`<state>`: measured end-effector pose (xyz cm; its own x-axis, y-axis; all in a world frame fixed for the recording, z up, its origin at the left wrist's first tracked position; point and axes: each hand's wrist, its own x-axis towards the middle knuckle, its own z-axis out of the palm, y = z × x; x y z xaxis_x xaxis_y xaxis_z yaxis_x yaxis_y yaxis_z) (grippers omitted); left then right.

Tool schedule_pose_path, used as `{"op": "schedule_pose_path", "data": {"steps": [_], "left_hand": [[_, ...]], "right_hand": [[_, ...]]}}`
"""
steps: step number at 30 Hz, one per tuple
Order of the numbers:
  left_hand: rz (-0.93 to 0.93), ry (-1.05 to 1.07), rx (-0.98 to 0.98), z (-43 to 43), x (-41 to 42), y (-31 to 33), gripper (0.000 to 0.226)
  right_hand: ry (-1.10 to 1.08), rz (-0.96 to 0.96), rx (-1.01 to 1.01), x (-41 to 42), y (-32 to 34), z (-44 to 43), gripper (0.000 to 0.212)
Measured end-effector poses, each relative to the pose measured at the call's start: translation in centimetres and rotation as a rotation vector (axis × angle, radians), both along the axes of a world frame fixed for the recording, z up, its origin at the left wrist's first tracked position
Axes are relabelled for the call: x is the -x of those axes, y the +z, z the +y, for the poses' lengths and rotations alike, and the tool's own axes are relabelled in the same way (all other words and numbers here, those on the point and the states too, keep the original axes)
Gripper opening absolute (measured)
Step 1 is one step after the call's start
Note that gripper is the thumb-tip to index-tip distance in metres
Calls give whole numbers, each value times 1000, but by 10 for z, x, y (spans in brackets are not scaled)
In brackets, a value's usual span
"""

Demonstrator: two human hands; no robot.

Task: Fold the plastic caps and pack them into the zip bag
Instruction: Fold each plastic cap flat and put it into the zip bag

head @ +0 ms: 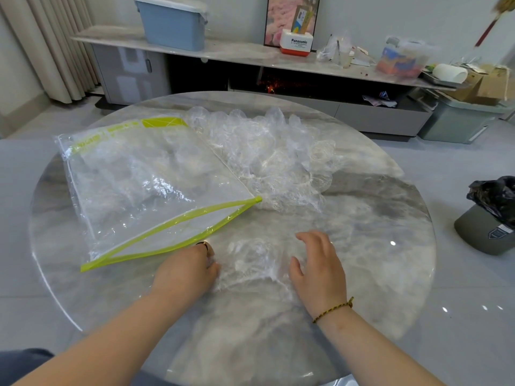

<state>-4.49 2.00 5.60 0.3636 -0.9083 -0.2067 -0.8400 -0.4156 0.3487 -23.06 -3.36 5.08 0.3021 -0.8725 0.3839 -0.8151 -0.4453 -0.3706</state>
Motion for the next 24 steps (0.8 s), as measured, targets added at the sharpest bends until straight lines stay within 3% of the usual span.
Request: {"op": "schedule_pose_path", "data": {"steps": [2,3,6,8,10,13,16,18,20,22,24], "left_hand": [[77,33,-11,1,-4,2,20],[161,63,-19,0,-6,1,29],[525,170,-62,3,-5,4,41],[768,260,-109,8,-2,10,37],[847,267,-177,12,0,13,36],[746,170,-227,14,-2,15,41],[308,-27,-131,13,-7,20,42],[71,-124,118,14,-9,24,33],[43,-332,424,12,-12,24,18],[70,-599,572,13,-12,17,37],[-5,-760,537,14,-10,4,54]], "right_hand": [[227,-103,324,-4,-2,2,26],[335,-121,361,-10,-3,9,23],[571,-20,332,-26,-7,36,27],[588,110,235,-28,-17,45,34],[556,170,147,-24,-25,41,36],[551,210,95,-18,-26,33,36],[530,249,82,-18,-24,36,39],[505,260,85,-20,-26,38,37],[465,268,108,-22,-28,36,33],[453,218,138,-21,-29,32,28],[460,173,161,-18,-32,27,26]]}}
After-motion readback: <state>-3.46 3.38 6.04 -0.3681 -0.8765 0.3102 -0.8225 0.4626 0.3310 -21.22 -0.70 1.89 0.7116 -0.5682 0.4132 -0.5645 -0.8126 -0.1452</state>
